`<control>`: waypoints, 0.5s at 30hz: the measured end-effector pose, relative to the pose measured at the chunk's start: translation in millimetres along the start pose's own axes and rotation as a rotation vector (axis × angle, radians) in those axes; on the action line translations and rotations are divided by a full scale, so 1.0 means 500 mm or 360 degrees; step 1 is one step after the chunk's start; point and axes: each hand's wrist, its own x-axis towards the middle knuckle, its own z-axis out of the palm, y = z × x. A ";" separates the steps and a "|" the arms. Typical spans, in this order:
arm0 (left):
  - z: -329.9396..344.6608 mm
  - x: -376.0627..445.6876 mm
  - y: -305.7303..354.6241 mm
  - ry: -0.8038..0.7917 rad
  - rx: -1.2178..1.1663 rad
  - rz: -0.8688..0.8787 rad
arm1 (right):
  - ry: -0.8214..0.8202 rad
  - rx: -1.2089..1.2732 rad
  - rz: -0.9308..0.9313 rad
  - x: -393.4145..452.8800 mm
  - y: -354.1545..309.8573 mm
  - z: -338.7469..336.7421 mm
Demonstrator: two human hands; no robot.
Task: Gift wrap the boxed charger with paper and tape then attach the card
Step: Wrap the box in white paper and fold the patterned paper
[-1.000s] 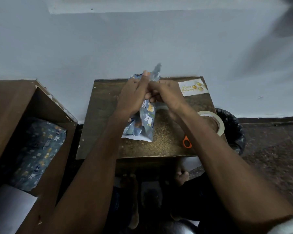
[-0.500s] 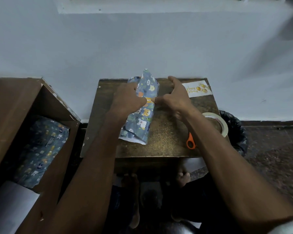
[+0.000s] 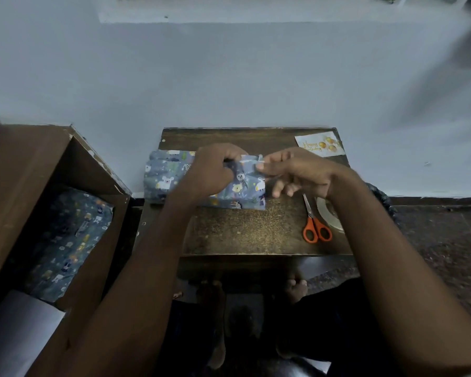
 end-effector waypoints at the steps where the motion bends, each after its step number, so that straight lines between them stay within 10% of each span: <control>1: -0.001 -0.002 0.002 0.0007 -0.0072 0.0046 | 0.0046 -0.0001 -0.0034 -0.003 0.001 -0.012; 15: 0.001 -0.004 -0.005 0.0315 -0.0026 0.0231 | 0.0791 -0.0926 -0.0731 0.085 0.050 0.027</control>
